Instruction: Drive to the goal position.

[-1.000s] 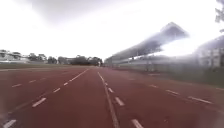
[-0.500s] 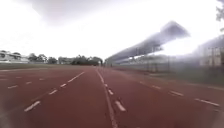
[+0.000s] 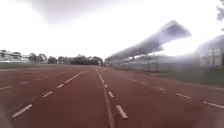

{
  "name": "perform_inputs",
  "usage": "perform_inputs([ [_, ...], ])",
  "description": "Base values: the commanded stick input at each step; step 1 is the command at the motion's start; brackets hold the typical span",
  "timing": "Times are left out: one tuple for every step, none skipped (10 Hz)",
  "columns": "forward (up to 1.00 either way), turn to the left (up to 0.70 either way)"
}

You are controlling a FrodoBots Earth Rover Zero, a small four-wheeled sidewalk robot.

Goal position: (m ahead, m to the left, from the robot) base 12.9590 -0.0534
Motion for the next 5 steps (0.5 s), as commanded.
perform_inputs([
  [0.45, 0.00],
  [0.45, 0.00],
  [0.45, 0.00],
  [0.45, 0.00],
  [0.45, 0.00],
])
